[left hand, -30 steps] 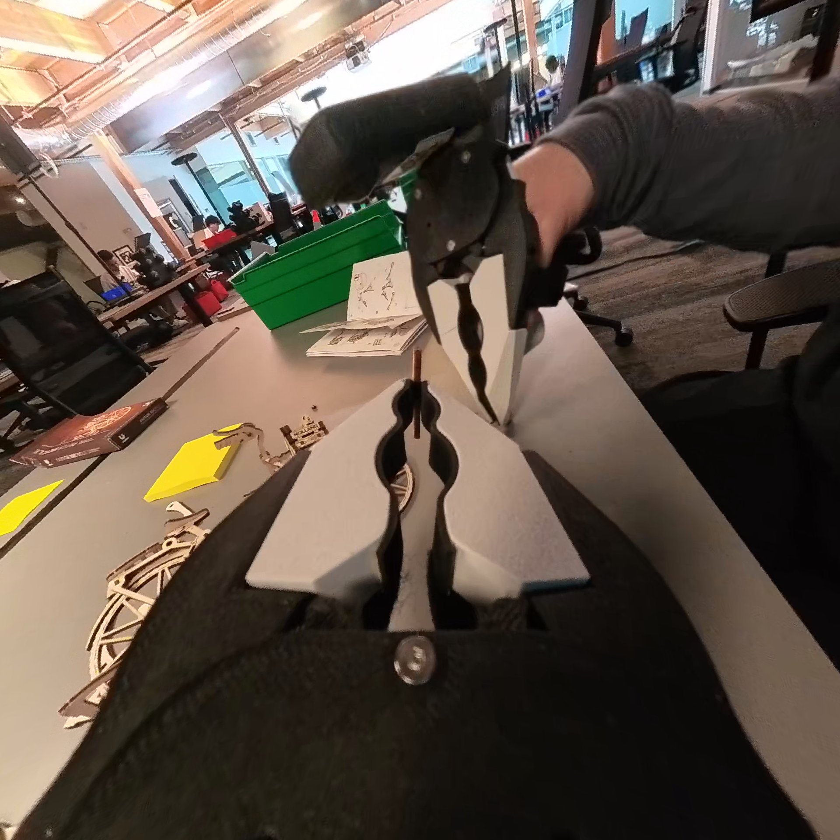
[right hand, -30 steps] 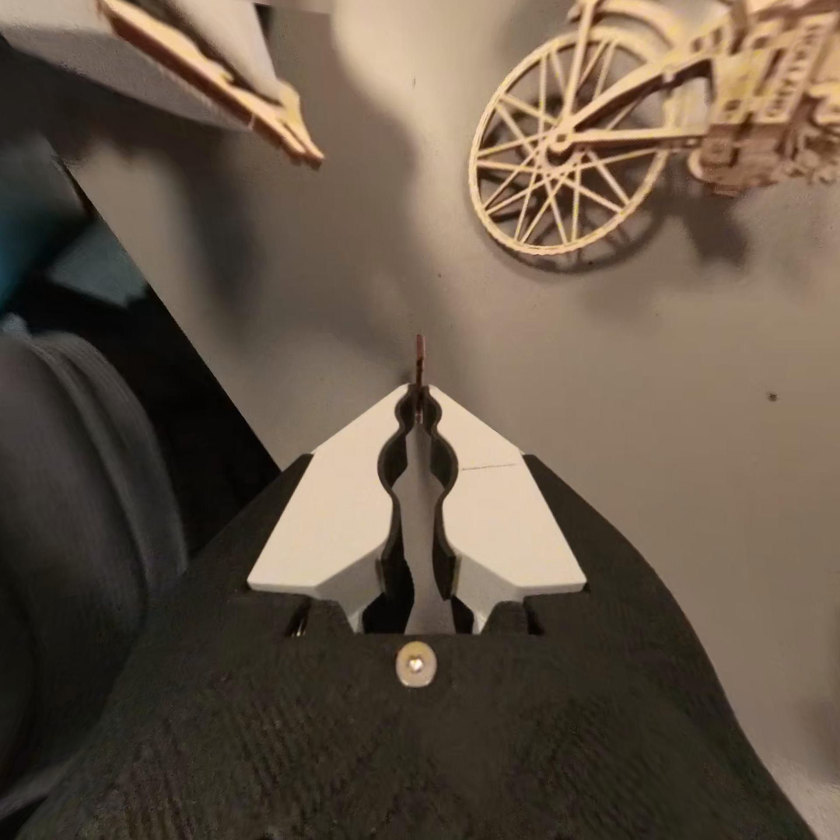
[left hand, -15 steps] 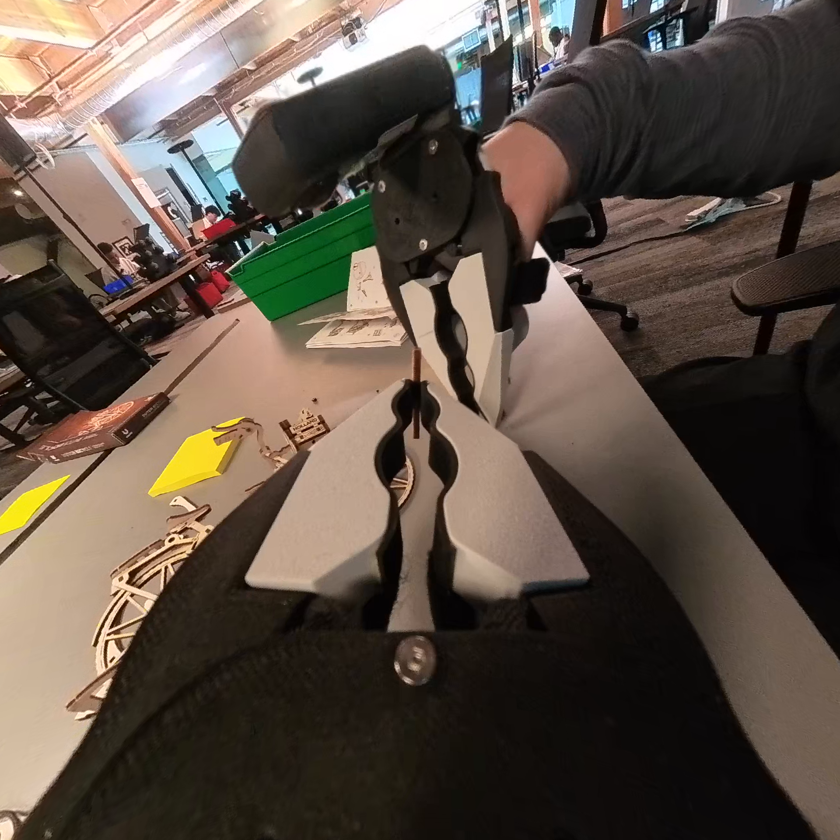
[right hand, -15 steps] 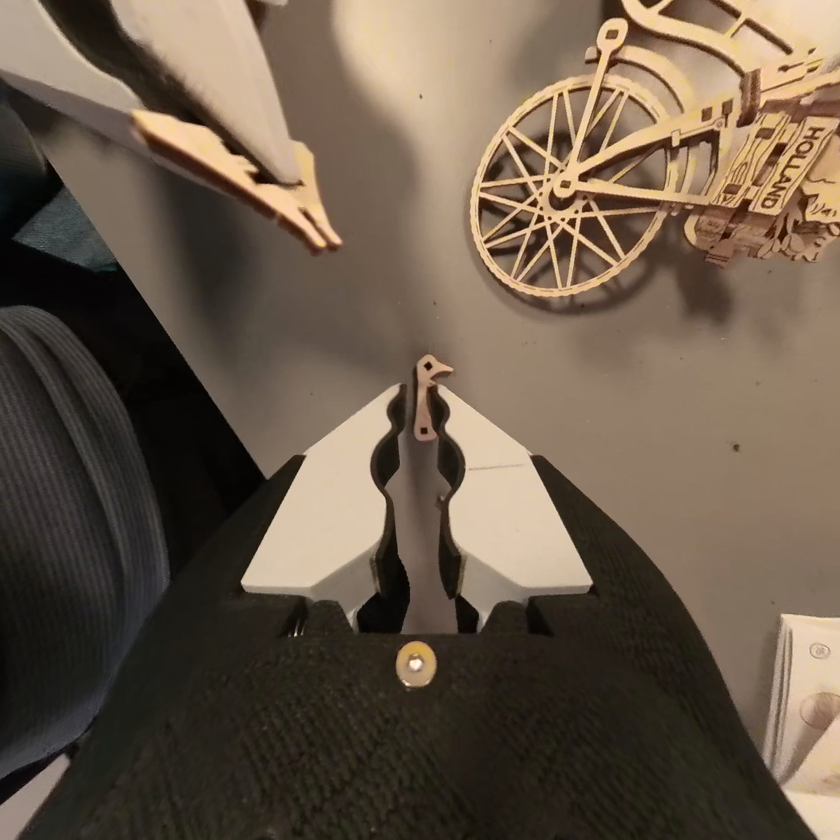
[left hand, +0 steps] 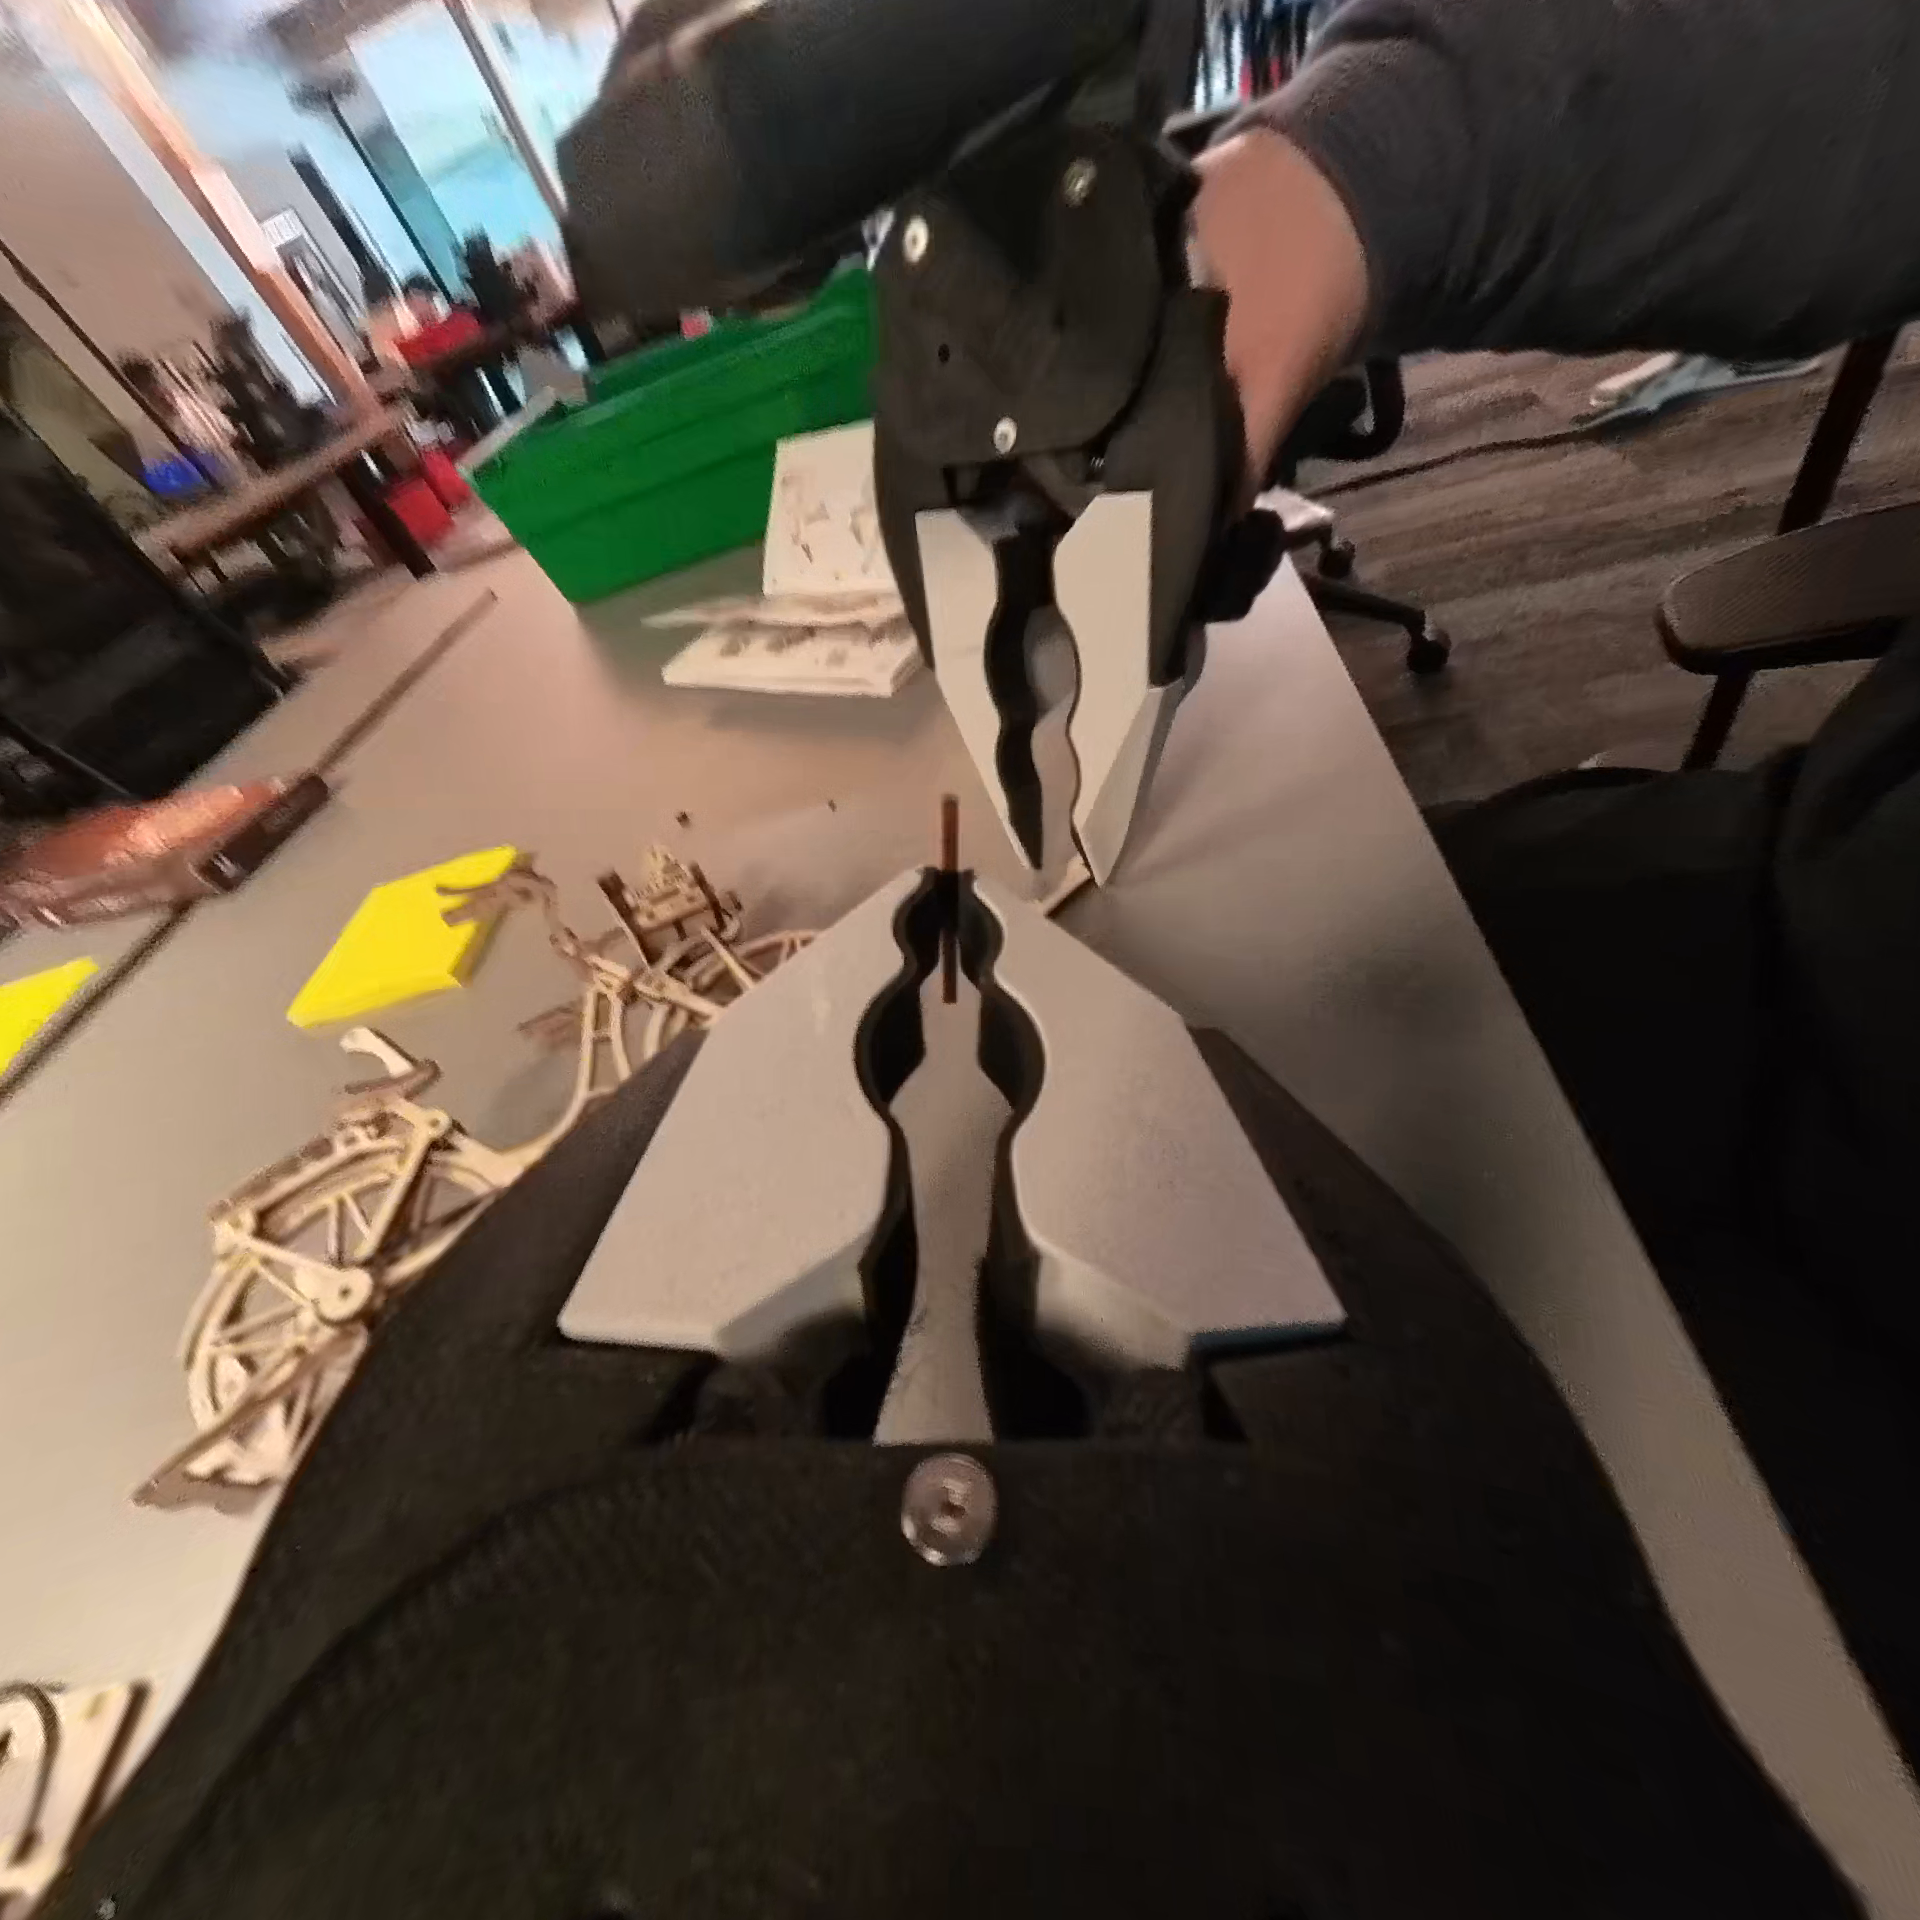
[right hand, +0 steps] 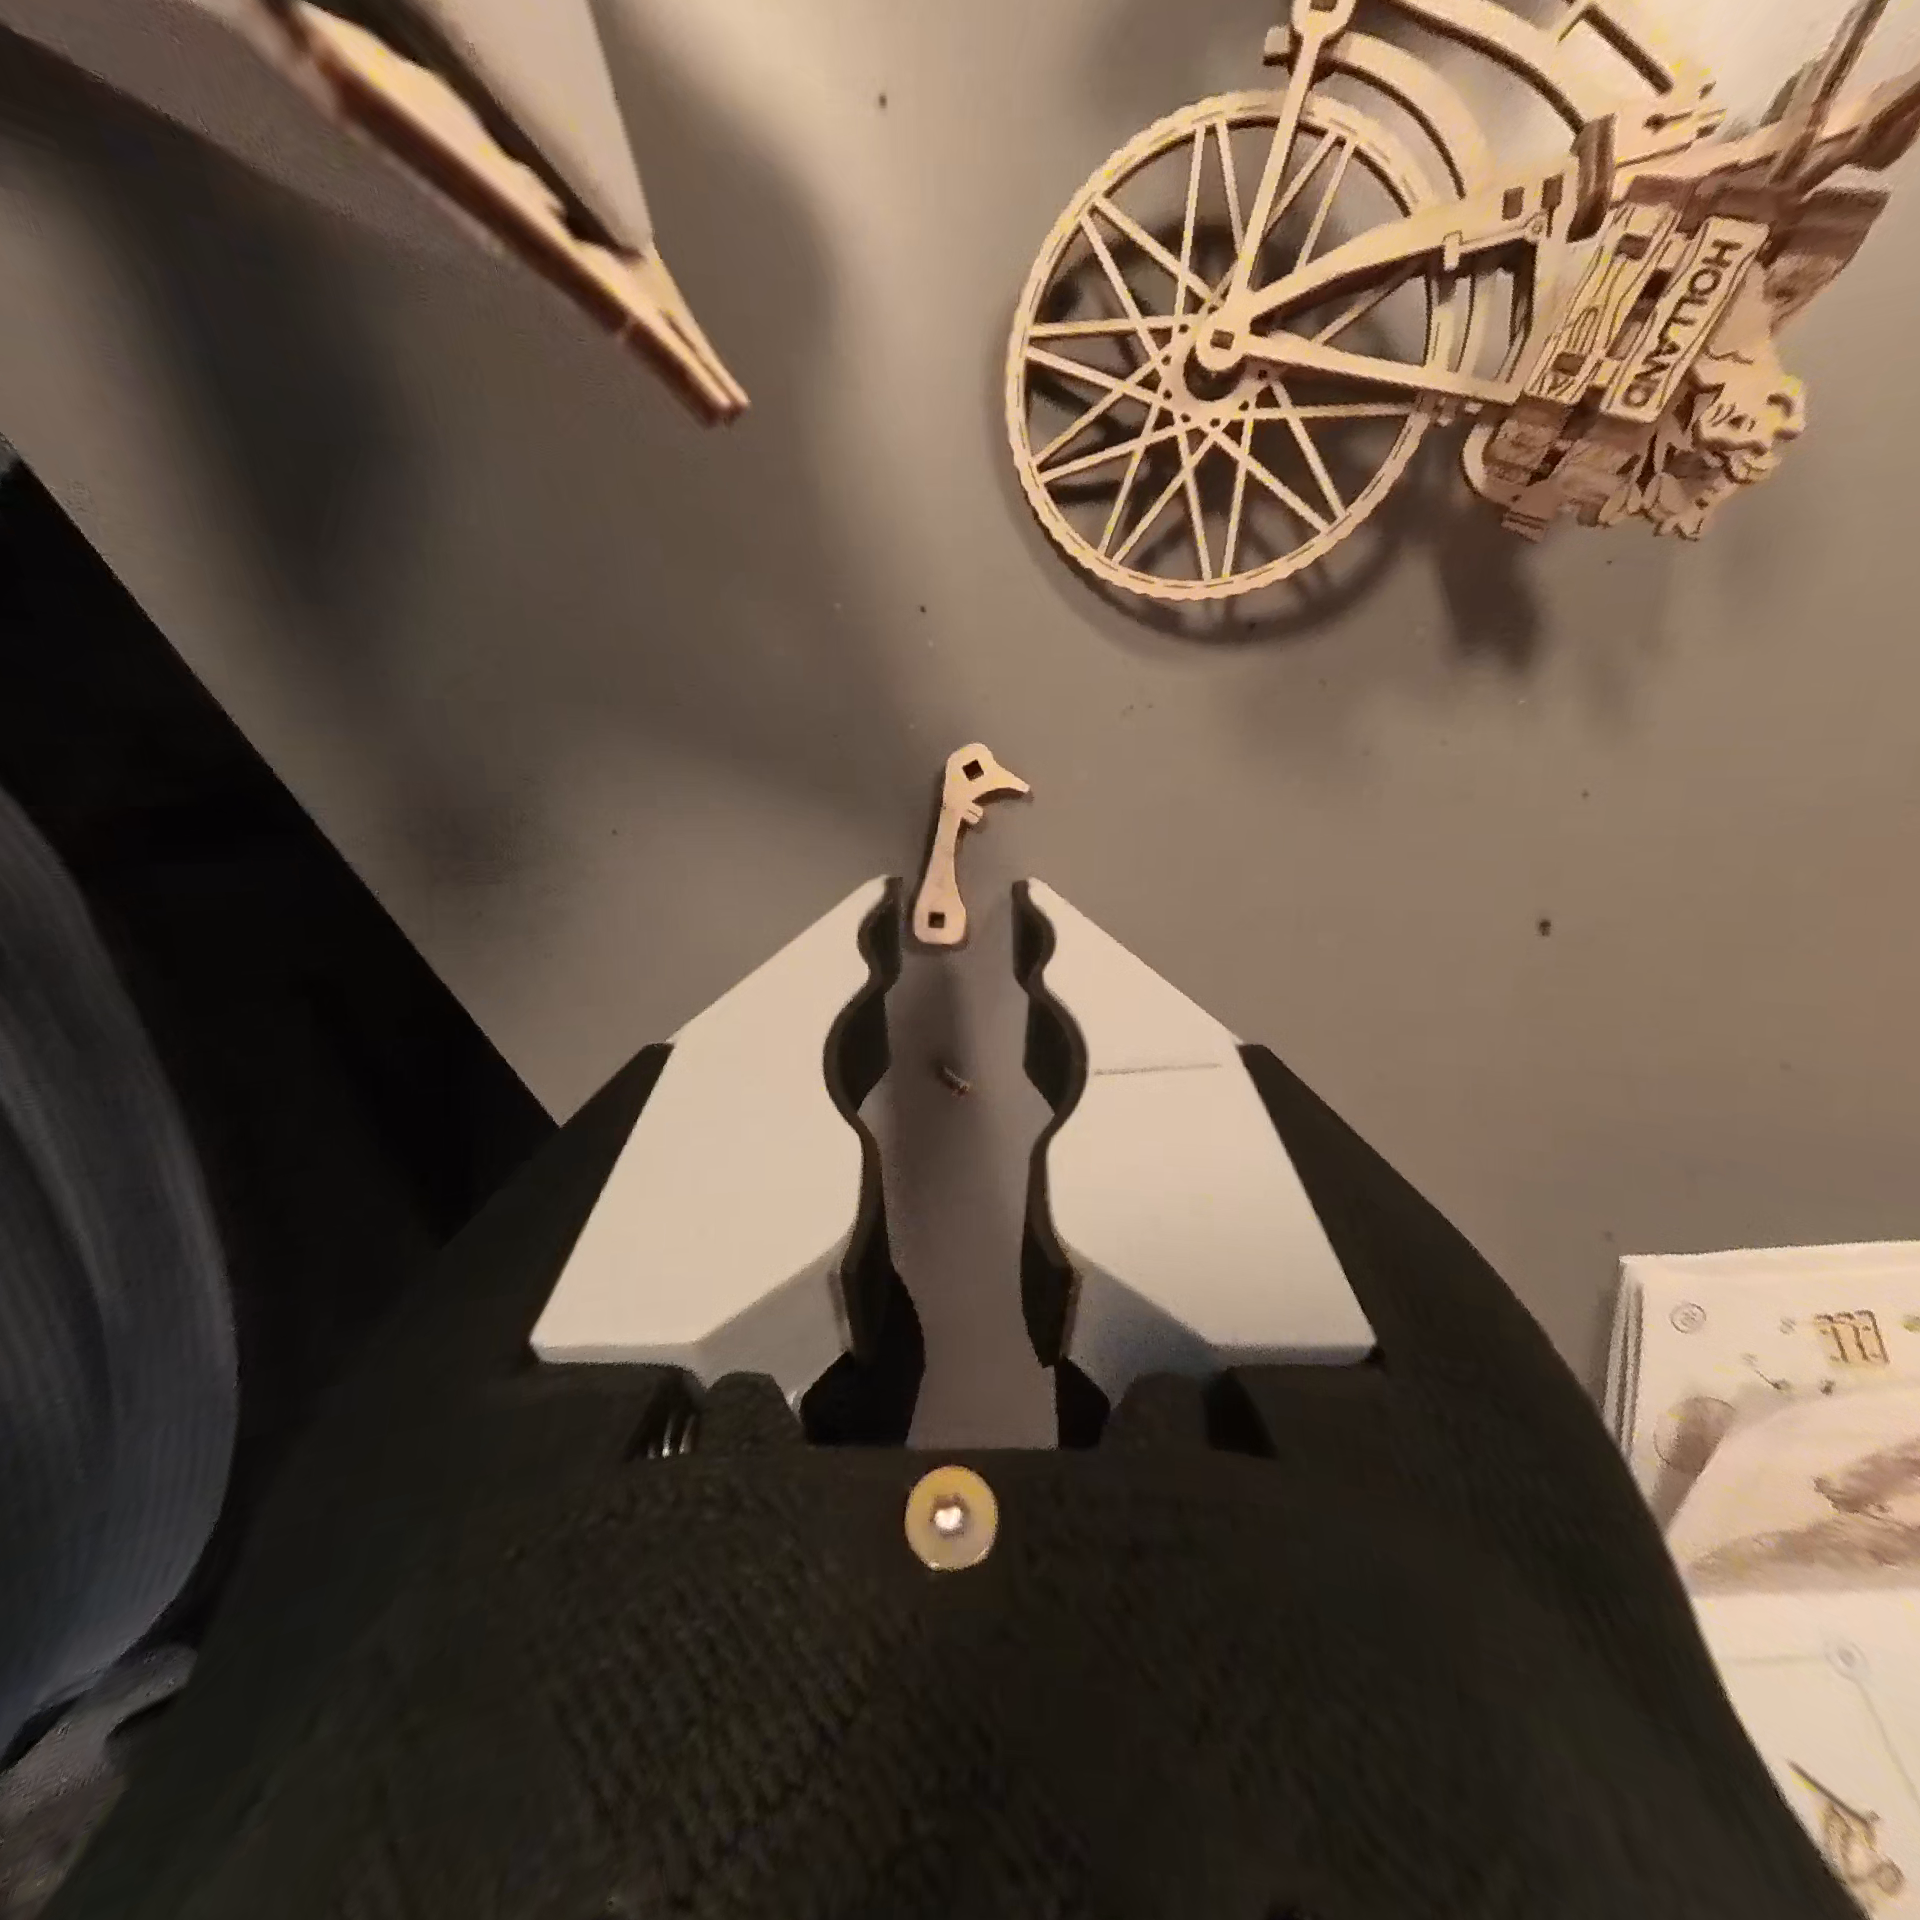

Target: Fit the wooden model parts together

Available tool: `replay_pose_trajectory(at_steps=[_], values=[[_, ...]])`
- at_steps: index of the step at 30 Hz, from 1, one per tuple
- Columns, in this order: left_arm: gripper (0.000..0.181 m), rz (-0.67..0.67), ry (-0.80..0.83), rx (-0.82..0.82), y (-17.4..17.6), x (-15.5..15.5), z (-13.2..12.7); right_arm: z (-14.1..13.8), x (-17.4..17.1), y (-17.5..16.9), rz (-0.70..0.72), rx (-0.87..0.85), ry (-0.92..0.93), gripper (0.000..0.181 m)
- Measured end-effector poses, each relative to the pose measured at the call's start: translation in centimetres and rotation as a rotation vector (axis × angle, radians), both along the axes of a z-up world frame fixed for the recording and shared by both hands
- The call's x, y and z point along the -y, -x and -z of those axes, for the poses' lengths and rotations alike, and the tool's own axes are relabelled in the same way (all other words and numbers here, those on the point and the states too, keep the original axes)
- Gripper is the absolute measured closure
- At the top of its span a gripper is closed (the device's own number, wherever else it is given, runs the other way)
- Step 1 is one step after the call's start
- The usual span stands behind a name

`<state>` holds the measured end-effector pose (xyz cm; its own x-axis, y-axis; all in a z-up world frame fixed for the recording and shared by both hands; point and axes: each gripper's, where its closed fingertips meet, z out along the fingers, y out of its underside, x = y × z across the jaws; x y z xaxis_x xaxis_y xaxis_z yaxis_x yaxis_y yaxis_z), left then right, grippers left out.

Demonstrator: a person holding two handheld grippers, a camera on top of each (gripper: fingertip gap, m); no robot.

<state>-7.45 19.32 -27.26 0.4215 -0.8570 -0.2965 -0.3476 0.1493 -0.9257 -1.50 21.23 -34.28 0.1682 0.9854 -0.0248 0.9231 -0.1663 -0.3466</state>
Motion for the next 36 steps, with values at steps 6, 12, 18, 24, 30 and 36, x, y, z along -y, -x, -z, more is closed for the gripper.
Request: replay_pose_trajectory(at_steps=[6,12,18,24,30,36], values=[[0.180,-0.027,0.367,0.026,0.0,0.6,1.9,0.1,0.6,0.8,-0.050,-0.070,-0.045,0.179],[0.180,-0.099,0.322,-0.141,1.0,1.1,4.0,-0.4,1.5,1.6,-0.104,-0.180,-0.124,0.179],[0.179,-0.147,0.408,-0.241,2.6,1.8,6.3,-1.0,2.3,2.1,-0.098,-0.273,-0.128,0.179],[0.174,-0.162,0.493,-0.252,3.1,2.7,7.1,-2.1,2.4,3.2,-0.111,-0.357,-0.164,0.180],[0.144,-0.207,0.499,-0.237,3.7,3.0,7.0,-3.6,2.6,4.1,-0.136,-0.464,-0.220,0.179],[0.134,-0.298,0.548,0.134,2.6,2.3,2.2,-5.9,3.3,4.8,-0.222,-0.609,-0.374,0.179]])
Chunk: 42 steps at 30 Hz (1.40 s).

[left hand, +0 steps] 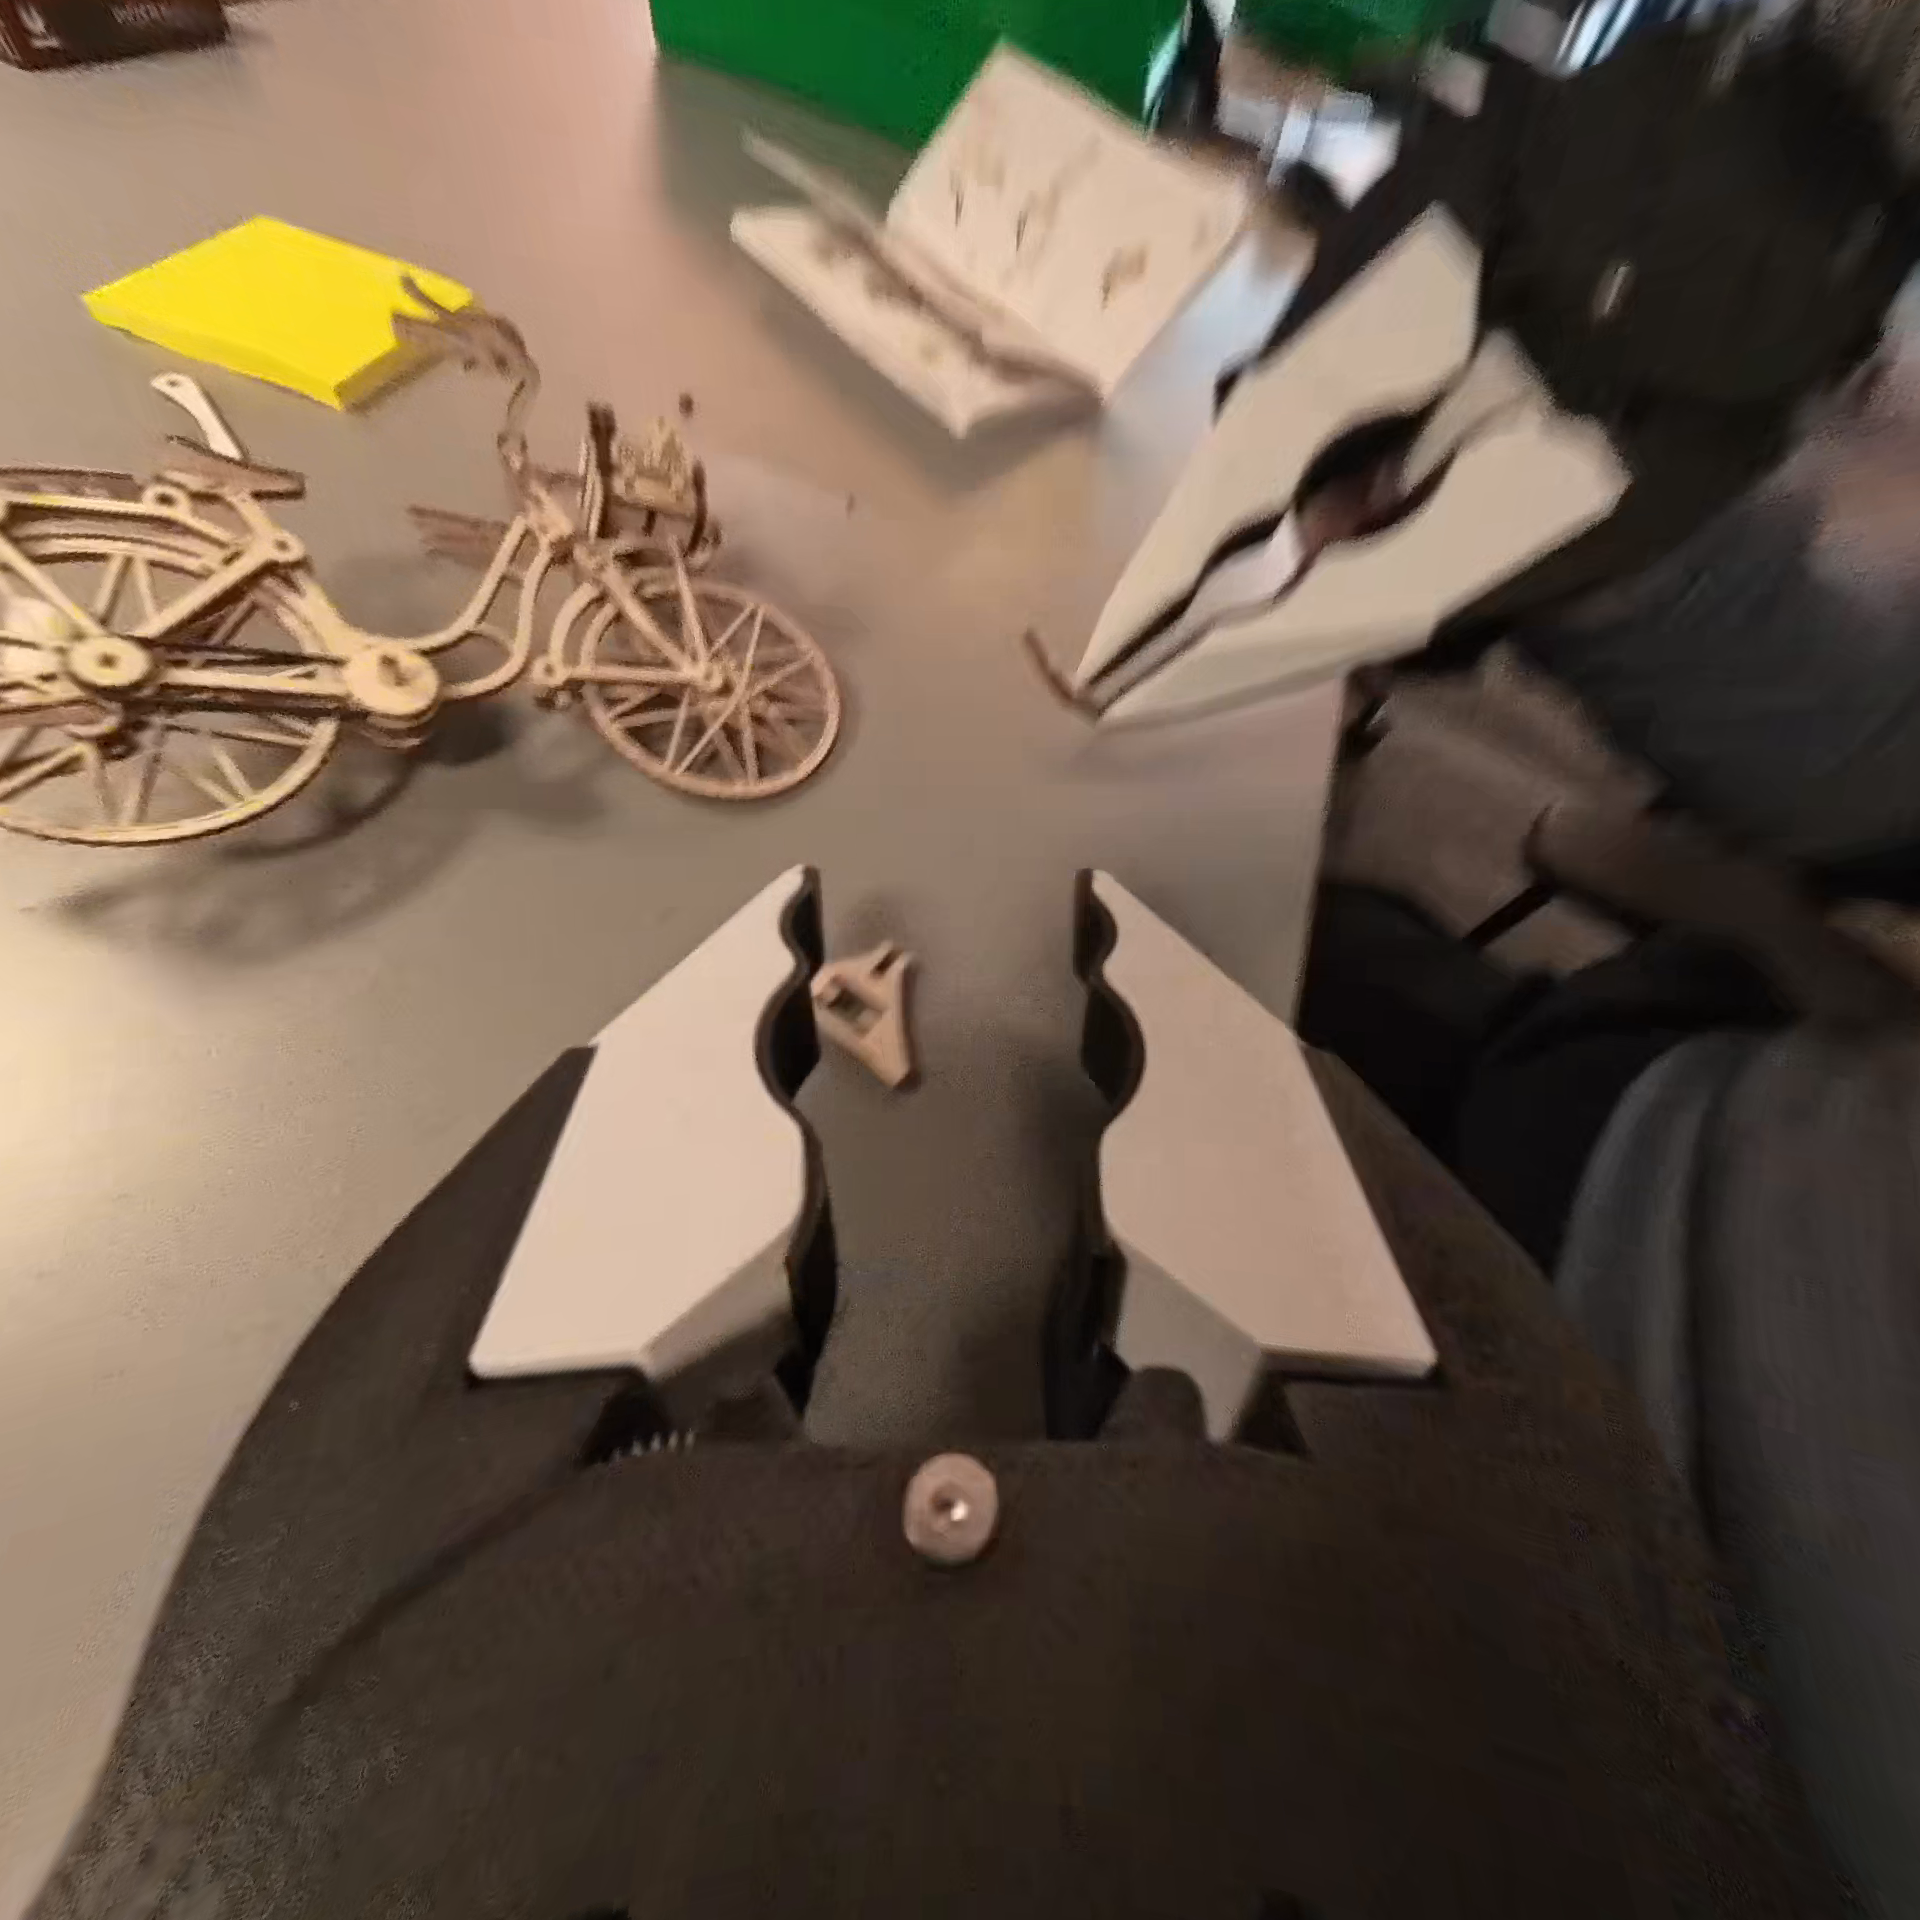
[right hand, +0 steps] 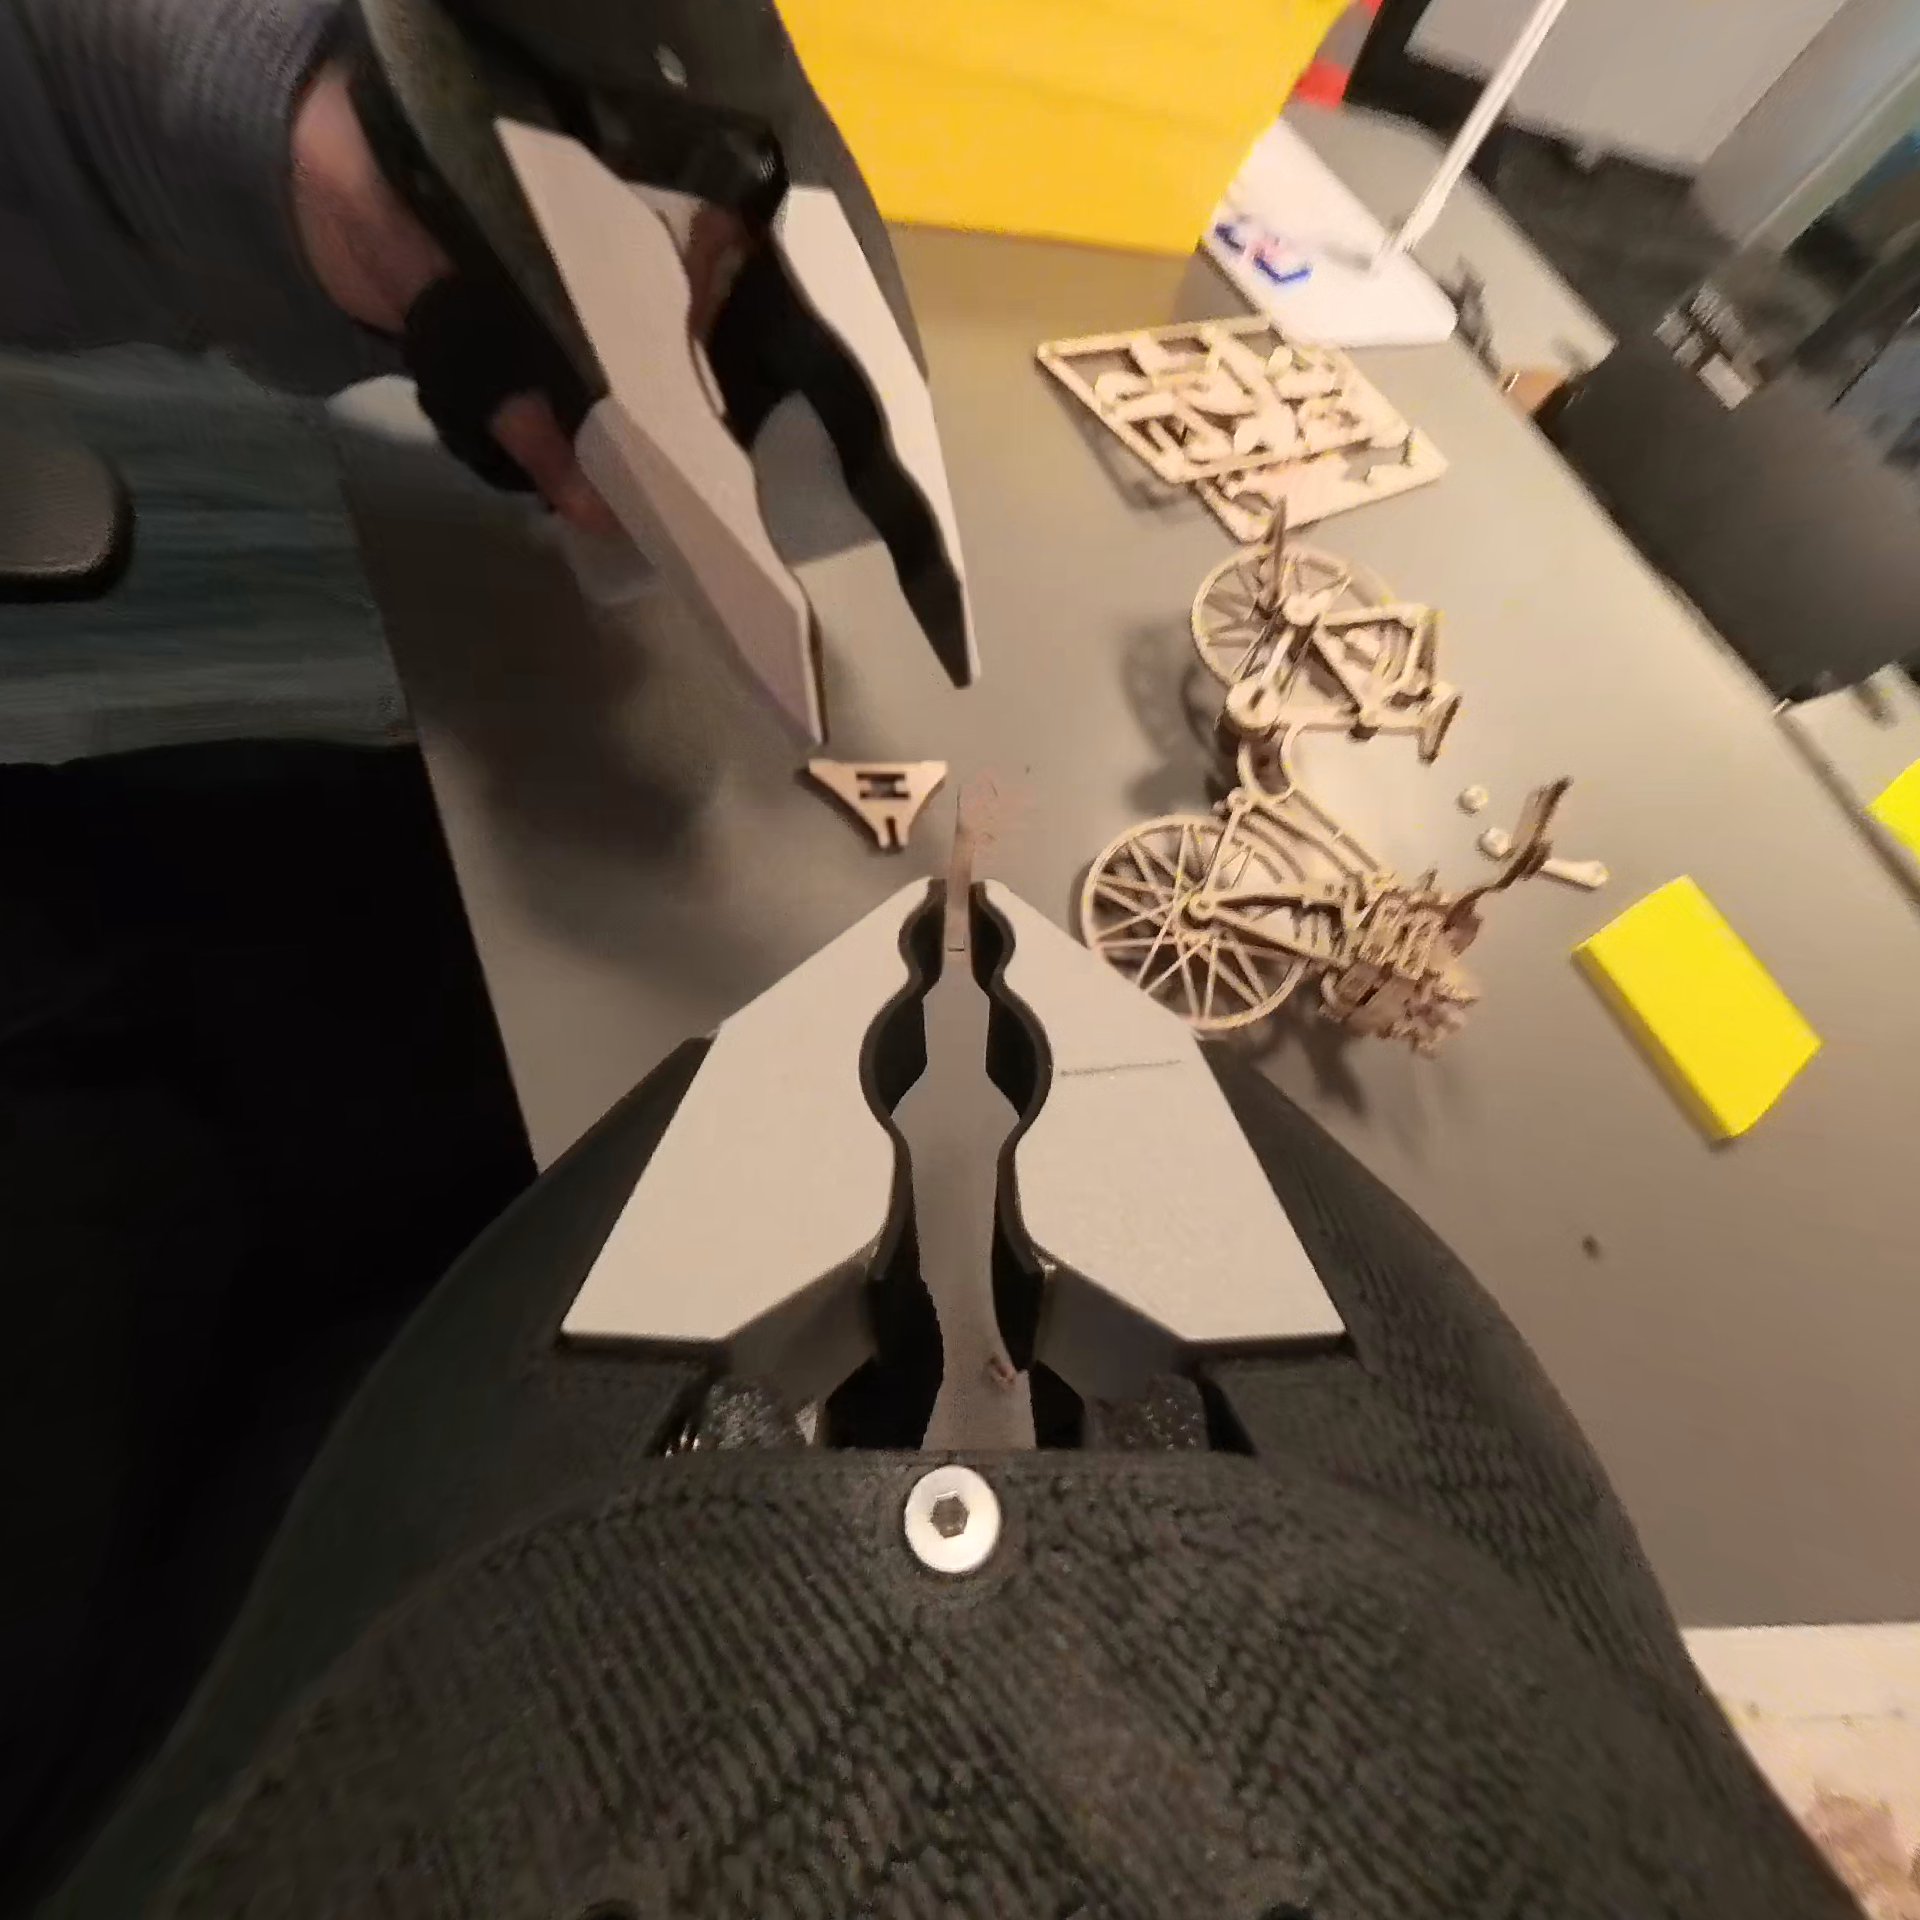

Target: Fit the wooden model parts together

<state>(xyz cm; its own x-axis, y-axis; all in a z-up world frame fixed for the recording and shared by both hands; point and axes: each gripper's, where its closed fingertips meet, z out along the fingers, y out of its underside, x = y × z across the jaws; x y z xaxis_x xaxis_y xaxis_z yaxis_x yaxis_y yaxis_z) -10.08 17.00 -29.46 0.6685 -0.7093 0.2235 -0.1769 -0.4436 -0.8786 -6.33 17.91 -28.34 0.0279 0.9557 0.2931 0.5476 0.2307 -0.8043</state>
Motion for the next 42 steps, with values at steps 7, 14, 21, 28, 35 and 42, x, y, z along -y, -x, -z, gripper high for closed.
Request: replay_pose_trajectory(at_steps=[7,14,21,28,35,42], values=[[0.159,-0.006,0.135,0.350,-2.9,-0.7,-3.7,-1.4,0.3,0.6,-0.023,-0.033,-0.257,0.179],[0.179,0.120,0.063,0.186,-3.7,-0.1,-3.4,-1.2,1.3,0.5,-0.083,-0.069,-0.089,0.175],[0.179,0.383,-0.011,0.007,-5.1,2.1,-3.6,-2.6,3.1,-0.4,-0.228,-0.130,0.479,0.179],[0.179,0.420,0.001,-0.023,-5.4,2.2,-3.6,-2.2,3.2,-0.5,-0.240,-0.079,0.504,0.177],[0.179,0.424,0.006,-0.014,-5.5,2.1,-3.8,-2.0,3.2,-0.5,-0.242,-0.066,0.518,0.181],[0.122,0.307,0.049,-0.333,-0.5,-0.1,1.5,-0.5,0.6,-1.2,-0.101,-0.054,0.609,0.181]])
